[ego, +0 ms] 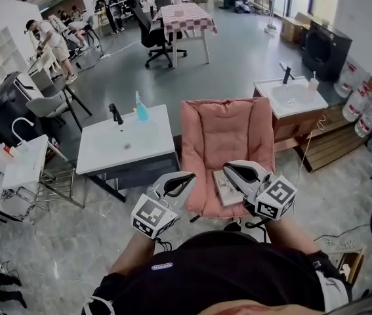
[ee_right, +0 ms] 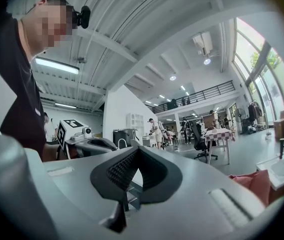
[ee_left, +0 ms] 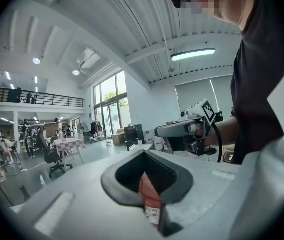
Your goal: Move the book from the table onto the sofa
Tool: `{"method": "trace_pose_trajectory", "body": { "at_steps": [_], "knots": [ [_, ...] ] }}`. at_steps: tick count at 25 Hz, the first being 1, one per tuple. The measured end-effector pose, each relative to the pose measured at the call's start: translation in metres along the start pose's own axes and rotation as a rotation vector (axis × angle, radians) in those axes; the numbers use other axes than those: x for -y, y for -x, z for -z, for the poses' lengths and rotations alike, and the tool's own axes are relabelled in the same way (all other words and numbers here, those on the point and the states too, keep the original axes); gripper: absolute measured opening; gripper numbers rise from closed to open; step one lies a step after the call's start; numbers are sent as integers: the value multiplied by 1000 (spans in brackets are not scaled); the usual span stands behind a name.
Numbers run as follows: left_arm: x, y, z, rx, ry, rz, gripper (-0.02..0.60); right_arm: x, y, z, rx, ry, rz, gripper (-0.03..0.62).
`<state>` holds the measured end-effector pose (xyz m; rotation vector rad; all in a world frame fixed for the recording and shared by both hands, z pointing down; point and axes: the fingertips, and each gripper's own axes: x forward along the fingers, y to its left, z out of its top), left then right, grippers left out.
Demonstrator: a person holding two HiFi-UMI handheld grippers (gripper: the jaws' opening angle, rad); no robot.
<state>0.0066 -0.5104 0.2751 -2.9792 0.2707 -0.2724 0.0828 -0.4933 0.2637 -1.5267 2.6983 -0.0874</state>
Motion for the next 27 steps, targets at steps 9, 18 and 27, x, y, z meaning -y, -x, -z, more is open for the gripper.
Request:
{"method": "trace_pose_trajectory", "body": {
  "at_steps": [9, 18, 27],
  "knots": [
    [5, 0, 5, 2, -21, 4, 9, -10, -2, 12, -48, 30, -14, 29],
    [9, 0, 0, -2, -15, 11, 9, -8, 4, 8, -60, 54, 8, 28],
    [10, -1, -2, 2, -10, 17, 9, -9, 8, 7, -57, 55, 14, 29]
  ]
}}
